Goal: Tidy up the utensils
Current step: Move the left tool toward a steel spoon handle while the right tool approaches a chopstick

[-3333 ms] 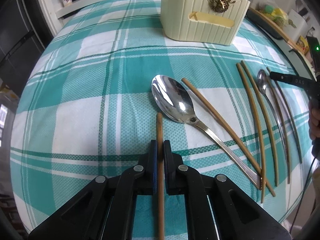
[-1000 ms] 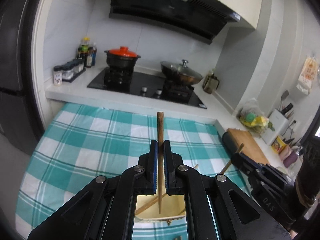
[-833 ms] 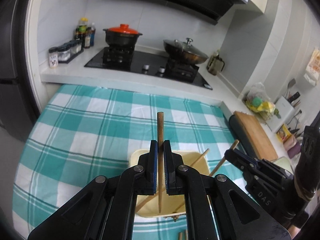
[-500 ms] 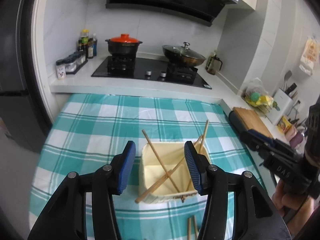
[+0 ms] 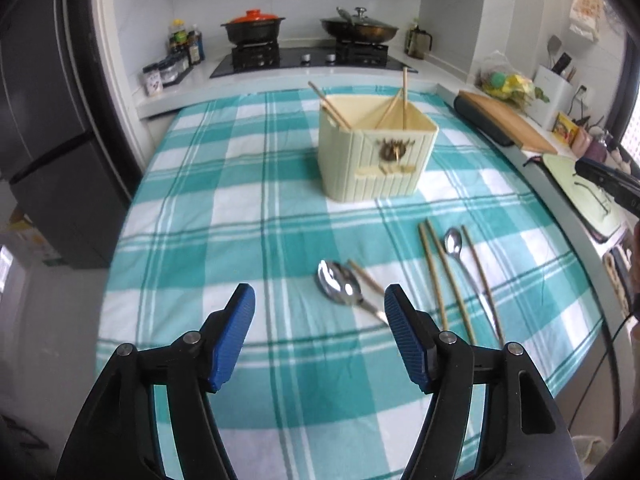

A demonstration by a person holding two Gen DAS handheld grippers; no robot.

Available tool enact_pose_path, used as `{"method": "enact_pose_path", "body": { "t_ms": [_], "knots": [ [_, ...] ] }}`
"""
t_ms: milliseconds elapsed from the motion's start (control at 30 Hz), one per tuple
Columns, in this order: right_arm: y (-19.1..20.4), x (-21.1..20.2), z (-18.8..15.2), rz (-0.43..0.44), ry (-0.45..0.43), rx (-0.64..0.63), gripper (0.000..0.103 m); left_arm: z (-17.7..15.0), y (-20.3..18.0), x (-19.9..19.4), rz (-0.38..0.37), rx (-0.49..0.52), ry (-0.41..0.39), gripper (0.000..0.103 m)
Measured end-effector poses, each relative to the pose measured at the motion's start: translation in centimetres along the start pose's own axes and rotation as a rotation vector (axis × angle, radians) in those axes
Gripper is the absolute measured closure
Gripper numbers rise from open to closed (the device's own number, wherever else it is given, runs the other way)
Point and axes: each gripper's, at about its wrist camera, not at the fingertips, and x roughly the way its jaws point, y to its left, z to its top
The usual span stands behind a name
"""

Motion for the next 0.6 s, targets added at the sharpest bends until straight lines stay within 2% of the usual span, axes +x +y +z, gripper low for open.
{"method": "enact_pose_path", "body": {
  "t_ms": [133, 267, 333, 400, 467, 600],
  "knots": [
    [0.0, -1.2, -6.2, -0.059, -0.002, 0.036, 0.068, -5.9, -1.0, 1.4, -0.013, -0.105, 0.019, 0.033],
    [1.3, -1.3, -13.6, -0.163, 0.011, 0.121, 0.068, -10.1, -2.6, 3.2, 0.014, -0.174, 0.055, 0.033],
    [2.0, -1.0, -16.8, -0.180, 0.033, 0.165, 0.068, -10.9, -3.4, 3.7, -0.009, -0.178, 0.075, 0.033],
    [2.7, -0.4, -19.0, -0.145, 0.074, 0.174, 0.068, -11.1, -3.9, 4.1, -0.026, -0.183, 0.076, 0.033],
    [3.3, 0.0, -20.1, -0.127, 0.111, 0.161, 0.068, -10.8, -4.4, 4.5, -0.031, -0.193, 0.070, 0.033],
    [3.5, 0.1, -20.6, -0.108, 0.114, 0.191, 0.068, -9.5, -4.5, 5.9, -0.047, -0.235, 0.068, 0.033]
  ]
}}
